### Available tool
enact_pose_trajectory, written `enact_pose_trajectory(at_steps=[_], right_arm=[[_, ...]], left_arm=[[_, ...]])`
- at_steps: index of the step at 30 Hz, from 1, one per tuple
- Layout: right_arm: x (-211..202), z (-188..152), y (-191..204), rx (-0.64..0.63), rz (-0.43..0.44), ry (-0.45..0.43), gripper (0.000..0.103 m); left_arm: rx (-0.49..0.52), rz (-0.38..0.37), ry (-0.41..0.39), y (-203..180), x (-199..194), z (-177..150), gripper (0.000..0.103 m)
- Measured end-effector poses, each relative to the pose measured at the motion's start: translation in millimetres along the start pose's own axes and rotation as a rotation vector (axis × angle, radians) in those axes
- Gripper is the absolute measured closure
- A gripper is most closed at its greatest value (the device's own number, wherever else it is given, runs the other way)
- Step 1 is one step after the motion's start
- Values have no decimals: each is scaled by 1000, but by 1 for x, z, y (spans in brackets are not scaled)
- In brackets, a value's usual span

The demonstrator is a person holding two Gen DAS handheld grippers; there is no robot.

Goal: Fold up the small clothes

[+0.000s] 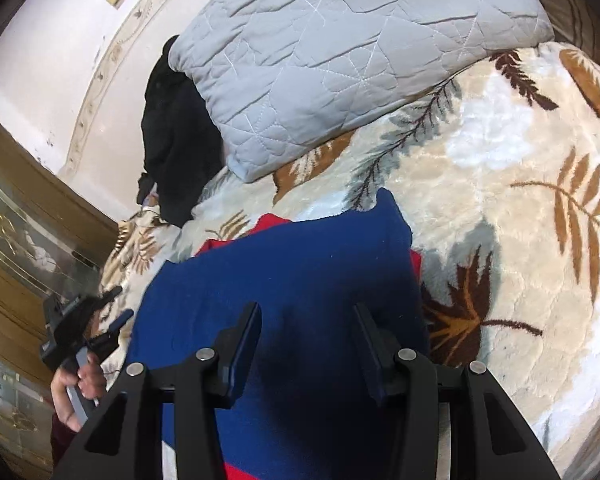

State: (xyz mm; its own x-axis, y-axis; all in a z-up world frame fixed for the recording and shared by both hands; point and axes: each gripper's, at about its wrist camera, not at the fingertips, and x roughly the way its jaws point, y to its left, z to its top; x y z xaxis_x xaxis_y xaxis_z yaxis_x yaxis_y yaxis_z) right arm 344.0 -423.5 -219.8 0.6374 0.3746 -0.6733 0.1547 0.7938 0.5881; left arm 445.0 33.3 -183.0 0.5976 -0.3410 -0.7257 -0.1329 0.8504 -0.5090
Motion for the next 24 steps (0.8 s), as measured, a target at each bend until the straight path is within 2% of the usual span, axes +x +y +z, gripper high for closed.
enact_pose_trajectory(at_steps=[3,4,6,8,10,13,15,18,20,21,23,24], right_arm=[[0,-3,0,-3,-32,21,53],[5,-5,-2,-6,-46,51,53],[20,-13,-10,6,-73,134,53],[16,-15,-11,14,-73,117,53],[2,-16,-6,30,-40,99,50],[-17,-22,3,36,20,91,50],[-22,-33,10,25,52,116,50],[-15,-54,17,18,40,173,50],[-8,-63,19,-13,-16,188,48],[-8,-67,22,-36,-36,181,48],[-16,-69,22,-12,-16,172,46],[-23,-71,20,23,26,171,44]], left_arm=[[148,98,19,-17,-9,-26,50],[183,122,35,-16,-10,-36,45],[232,177,92,-9,-6,-54,44],[266,242,93,-1,-11,-66,44],[251,238,103,5,-20,-71,44],[231,191,110,10,-35,-83,44],[262,214,110,9,-41,-96,43],[295,246,160,13,-31,-112,36],[293,273,176,15,-30,-116,35],[286,258,169,16,-35,-116,35],[288,230,155,15,-44,-118,35],[290,217,144,15,-50,-121,34]])
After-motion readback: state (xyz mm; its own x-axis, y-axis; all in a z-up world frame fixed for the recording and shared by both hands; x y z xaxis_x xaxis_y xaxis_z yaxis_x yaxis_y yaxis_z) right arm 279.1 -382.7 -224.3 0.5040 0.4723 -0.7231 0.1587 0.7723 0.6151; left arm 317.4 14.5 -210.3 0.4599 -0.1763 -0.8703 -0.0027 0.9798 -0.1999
